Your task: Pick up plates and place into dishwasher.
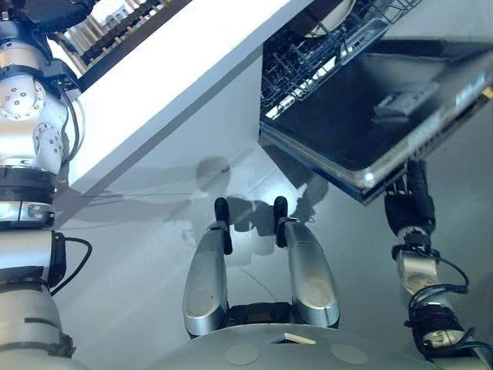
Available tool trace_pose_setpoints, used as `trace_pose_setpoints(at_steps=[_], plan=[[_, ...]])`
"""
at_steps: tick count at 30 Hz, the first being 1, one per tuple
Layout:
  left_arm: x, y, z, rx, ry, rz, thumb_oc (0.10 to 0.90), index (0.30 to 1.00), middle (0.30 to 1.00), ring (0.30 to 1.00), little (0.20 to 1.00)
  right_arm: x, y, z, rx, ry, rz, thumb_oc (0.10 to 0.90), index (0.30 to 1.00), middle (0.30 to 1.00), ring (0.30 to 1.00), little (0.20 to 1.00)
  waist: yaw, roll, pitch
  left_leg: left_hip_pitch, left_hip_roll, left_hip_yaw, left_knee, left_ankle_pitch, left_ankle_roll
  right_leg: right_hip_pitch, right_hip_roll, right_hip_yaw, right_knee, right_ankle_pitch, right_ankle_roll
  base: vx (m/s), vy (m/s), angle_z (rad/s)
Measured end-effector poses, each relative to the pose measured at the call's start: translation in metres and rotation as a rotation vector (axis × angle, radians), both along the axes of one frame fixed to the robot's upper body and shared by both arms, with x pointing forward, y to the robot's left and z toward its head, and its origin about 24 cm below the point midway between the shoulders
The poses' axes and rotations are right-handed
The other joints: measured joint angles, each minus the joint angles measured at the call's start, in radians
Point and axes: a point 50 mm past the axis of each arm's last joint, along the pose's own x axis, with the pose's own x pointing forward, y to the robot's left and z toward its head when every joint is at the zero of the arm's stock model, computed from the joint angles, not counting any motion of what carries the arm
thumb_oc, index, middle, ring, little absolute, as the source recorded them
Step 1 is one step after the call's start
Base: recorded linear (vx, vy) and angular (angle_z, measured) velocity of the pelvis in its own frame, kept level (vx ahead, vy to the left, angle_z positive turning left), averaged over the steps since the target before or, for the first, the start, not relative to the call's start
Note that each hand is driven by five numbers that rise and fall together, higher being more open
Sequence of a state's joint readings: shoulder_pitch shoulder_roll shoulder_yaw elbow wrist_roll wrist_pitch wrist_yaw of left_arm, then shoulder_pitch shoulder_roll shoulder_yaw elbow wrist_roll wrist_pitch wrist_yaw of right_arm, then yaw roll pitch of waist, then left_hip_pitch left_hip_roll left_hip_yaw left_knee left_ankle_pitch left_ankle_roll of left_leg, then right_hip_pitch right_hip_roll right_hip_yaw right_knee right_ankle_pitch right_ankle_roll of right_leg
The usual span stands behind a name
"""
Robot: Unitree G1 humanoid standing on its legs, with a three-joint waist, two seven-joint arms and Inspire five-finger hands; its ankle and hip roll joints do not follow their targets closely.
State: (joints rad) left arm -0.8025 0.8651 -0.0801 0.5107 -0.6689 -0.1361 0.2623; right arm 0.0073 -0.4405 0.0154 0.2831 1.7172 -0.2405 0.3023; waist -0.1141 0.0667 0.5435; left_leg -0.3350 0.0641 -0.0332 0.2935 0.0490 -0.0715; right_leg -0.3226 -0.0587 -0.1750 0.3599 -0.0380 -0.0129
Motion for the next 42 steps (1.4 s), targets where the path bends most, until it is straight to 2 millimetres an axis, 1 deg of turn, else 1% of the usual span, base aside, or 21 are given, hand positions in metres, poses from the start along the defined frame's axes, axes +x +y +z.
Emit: trace_pose_setpoints(at_steps=[1, 5, 7, 9, 11, 12, 14, 17, 20, 22, 26, 28, 29, 31, 33, 34, 35, 37, 38, 40, 42], plan=[[0.001, -0.001, -0.001, -0.001, 0.002, -0.007, 0.800, 0.900, 0.900, 0.900, 0.900, 0.003, 0.005, 0.006, -0.005, -0.026, 0.021, 0.800, 0.900, 0.900, 0.900, 0.900, -0.003, 0.000, 0.000, 0.005, 0.001, 0.001, -0.004, 0.000, 0.000, 0.005, 0.000, 0.000, -0.006, 0.000, 0.001, 0.06, 0.089, -0.15], [0.006, -0.002, -0.012, -0.013, 0.039, -0.038, 0.800, 0.900, 0.900, 0.900, 0.900, 0.040, 0.051, 0.059, -0.072, -0.251, 0.236, 0.800, 0.900, 0.900, 0.900, 0.900, -0.009, 0.000, 0.000, 0.046, 0.002, 0.010, -0.022, 0.000, -0.002, 0.044, -0.002, -0.006, -0.030, 0.006, -0.001, 0.06, 0.070, -0.01], [0.006, -0.002, -0.013, -0.014, 0.045, -0.049, 0.800, 0.900, 0.900, 0.900, 0.900, 0.052, 0.073, 0.083, -0.099, -0.357, 0.356, 0.800, 0.900, 0.900, 0.900, 0.900, -0.005, 0.001, 0.000, 0.053, 0.002, 0.013, -0.024, 0.000, -0.002, 0.058, -0.003, -0.011, -0.036, 0.005, -0.003, 0.05, 0.062, 0.19], [0.007, -0.001, -0.014, -0.017, 0.049, -0.050, 0.800, 0.900, 0.900, 0.900, 0.900, 0.057, 0.101, 0.111, -0.143, -0.496, 0.510, 0.800, 0.900, 0.900, 0.900, 0.900, 0.003, 0.001, 0.000, 0.066, 0.001, 0.015, -0.037, 0.008, 0.009, 0.073, -0.004, -0.018, -0.046, 0.005, -0.004, 0.03, 0.047, 0.18], [0.006, 0.000, -0.018, -0.017, 0.061, -0.051, 0.800, 0.900, 0.900, 0.900, 0.900, 0.058, 0.124, 0.127, -0.163, -0.577, 0.605, 0.800, 0.900, 0.900, 0.900, 0.900, 0.003, 0.001, 0.000, 0.077, -0.005, 0.019, -0.044, 0.015, 0.017, 0.091, -0.008, -0.019, -0.045, -0.002, -0.002, 0.04, 0.052, 0.35], [0.006, 0.000, -0.019, -0.014, 0.059, -0.057, 0.800, 0.900, 0.900, 0.900, 0.900, 0.056, 0.117, 0.119, -0.152, -0.547, 0.581, 0.800, 0.900, 0.900, 0.900, 0.900, 0.001, 0.001, 0.000, 0.085, -0.011, 0.021, -0.053, 0.019, 0.023, 0.101, -0.012, -0.008, -0.045, -0.010, 0.004, 0.05, 0.064, 0.39], [0.004, 0.004, -0.025, -0.026, 0.065, -0.050, 0.800, 0.900, 0.900, 0.900, 0.900, 0.057, 0.112, 0.115, -0.160, -0.524, 0.567, 0.800, 0.900, 0.900, 0.900, 0.900, 0.006, 0.001, -0.001, 0.100, -0.020, 0.031, -0.064, 0.020, 0.028, 0.113, -0.018, 0.003, -0.045, -0.016, 0.012, 0.02, 0.052, 0.13], [0.002, 0.006, -0.031, -0.027, 0.067, -0.057, 0.800, 0.900, 0.900, 0.900, 0.900, 0.057, 0.111, 0.114, -0.161, -0.511, 0.560, 0.800, 0.900, 0.900, 0.900, 0.900, 0.008, 0.001, -0.001, 0.115, -0.023, 0.035, -0.075, 0.021, 0.032, 0.121, -0.021, 0.007, -0.046, -0.017, 0.015, 0.01, 0.049, 0.00], [0.000, 0.009, -0.040, -0.031, 0.092, -0.053, 0.800, 0.900, 0.900, 0.900, 0.900, 0.058, 0.110, 0.113, -0.162, -0.497, 0.550, 0.800, 0.900, 0.900, 0.900, 0.900, 0.007, 0.002, -0.001, 0.142, -0.020, 0.043, -0.093, 0.018, 0.023, 0.139, -0.018, 0.014, -0.048, -0.019, 0.016, 0.01, 0.047, -0.06], [-0.003, 0.012, -0.046, -0.044, 0.102, -0.051, 0.800, 0.900, 0.900, 0.900, 0.900, 0.058, 0.110, 0.113, -0.171, -0.488, 0.549, 0.800, 0.900, 0.900, 0.900, 0.900, 0.013, 0.002, -0.002, 0.157, -0.016, 0.056, -0.104, 0.015, 0.026, 0.148, -0.015, 0.025, -0.051, -0.026, 0.020, 0.01, 0.045, -0.12], [-0.011, 0.022, -0.050, -0.084, 0.084, -0.031, 0.800, 0.900, 0.900, 0.900, 0.900, 0.058, 0.105, 0.113, -0.258, -0.471, 0.486, 0.800, 0.900, 0.900, 0.900, 0.900, 0.012, 0.001, -0.004, 0.169, -0.013, 0.057, -0.113, 0.016, 0.026, 0.163, -0.011, 0.028, -0.065, -0.024, 0.022, 0.01, 0.038, 0.02], [-0.017, 0.024, -0.055, -0.103, 0.079, -0.033, 0.800, 0.900, 0.900, 0.900, 0.900, 0.056, 0.098, 0.108, -0.306, -0.437, 0.413, 0.800, 0.900, 0.900, 0.900, 0.900, 0.013, 0.000, -0.005, 0.194, -0.015, 0.058, -0.130, 0.024, 0.024, 0.187, -0.011, 0.028, -0.083, -0.019, 0.017, 0.00, 0.031, 0.05], [-0.019, 0.025, -0.059, -0.116, 0.078, -0.035, 0.800, 0.900, 0.900, 0.900, 0.900, 0.055, 0.094, 0.106, -0.320, -0.416, 0.380, 0.800, 0.900, 0.900, 0.900, 0.900, 0.013, -0.002, -0.006, 0.208, -0.015, 0.058, -0.140, 0.028, 0.030, 0.201, -0.010, 0.028, -0.091, -0.018, 0.018, 0.00, 0.023, 0.04], [-0.026, 0.024, -0.068, -0.157, 0.064, -0.047, 0.800, 0.900, 0.900, 0.900, 0.900, 0.052, 0.081, 0.100, -0.347, -0.369, 0.293, 0.800, 0.900, 0.900, 0.900, 0.900, 0.019, -0.003, -0.008, 0.239, -0.015, 0.058, -0.165, 0.030, 0.031, 0.234, -0.006, 0.035, -0.118, -0.016, 0.022, -0.01, 0.013, 0.05], [-0.033, 0.023, -0.080, -0.188, 0.059, -0.056, 0.800, 0.900, 0.900, 0.900, 0.900, 0.047, 0.063, 0.091, -0.343, -0.309, 0.177, 0.800, 0.900, 0.900, 0.900, 0.900, 0.023, -0.008, -0.012, 0.276, -0.015, 0.059, -0.195, 0.034, 0.030, 0.270, 0.002, 0.054, -0.151, -0.013, 0.026, 0.00, 0.000, 0.00], [-0.034, 0.020, -0.088, -0.205, 0.070, -0.064, 0.800, 0.900, 0.900, 0.900, 0.900, 0.045, 0.054, 0.084, -0.329, -0.271, 0.130, 0.800, 0.900, 0.900, 0.900, 0.900, 0.025, -0.012, -0.015, 0.299, -0.015, 0.059, -0.211, 0.035, 0.029, 0.292, 0.003, 0.054, -0.165, -0.012, 0.027, 0.00, 0.000, 0.00], [-0.037, 0.019, -0.099, -0.222, 0.090, -0.070, 0.800, 0.900, 0.900, 0.900, 0.900, 0.042, 0.048, 0.073, -0.314, -0.219, 0.093, 0.800, 0.900, 0.900, 0.900, 0.900, 0.026, -0.016, -0.042, 0.307, -0.014, 0.060, -0.228, 0.036, 0.028, 0.299, 0.005, 0.054, -0.179, -0.012, 0.027, 0.00, 0.000, 0.00], [-0.047, 0.012, -0.124, -0.261, 0.136, -0.081, 0.800, 0.900, 0.900, 0.900, 0.900, 0.027, 0.036, 0.036, -0.295, -0.058, 0.038, 0.800, 0.900, 0.900, 0.900, 0.900, 0.025, -0.027, -0.152, 0.303, -0.014, 0.060, -0.273, 0.042, 0.026, 0.293, 0.010, 0.054, -0.220, -0.009, 0.030, 0.00, 0.000, 0.00], [-0.049, 0.011, -0.129, -0.268, 0.147, -0.082, 0.800, 0.900, 0.900, 0.900, 0.900, 0.023, 0.034, 0.026, -0.294, -0.017, 0.032, 0.800, 0.900, 0.900, 0.900, 0.900, 0.025, -0.032, -0.173, 0.310, -0.014, 0.061, -0.284, 0.044, 0.025, 0.299, 0.011, 0.054, -0.229, -0.009, 0.031, -0.01, -0.035, -0.02], [-0.055, 0.010, -0.143, -0.272, 0.186, -0.080, 0.800, 0.900, 0.900, 0.900, 0.900, 0.009, 0.032, -0.010, -0.278, 0.144, 0.012, 0.800, 0.900, 0.900, 0.900, 0.900, 0.024, -0.058, -0.229, 0.361, -0.013, 0.071, -0.323, 0.045, 0.024, 0.346, 0.015, 0.055, -0.269, -0.007, 0.034, -0.02, -0.039, -0.09], [-0.057, 0.009, -0.151, -0.282, 0.206, -0.078, 0.800, 0.900, 0.900, 0.900, 0.900, -0.005, 0.030, -0.037, -0.274, 0.264, 0.001, 0.800, 0.900, 0.900, 0.900, 0.900, 0.022, -0.071, -0.274, 0.382, -0.013, 0.079, -0.349, 0.045, 0.024, 0.371, 0.018, 0.057, -0.309, 0.003, 0.038, -0.04, -0.030, -0.09]])
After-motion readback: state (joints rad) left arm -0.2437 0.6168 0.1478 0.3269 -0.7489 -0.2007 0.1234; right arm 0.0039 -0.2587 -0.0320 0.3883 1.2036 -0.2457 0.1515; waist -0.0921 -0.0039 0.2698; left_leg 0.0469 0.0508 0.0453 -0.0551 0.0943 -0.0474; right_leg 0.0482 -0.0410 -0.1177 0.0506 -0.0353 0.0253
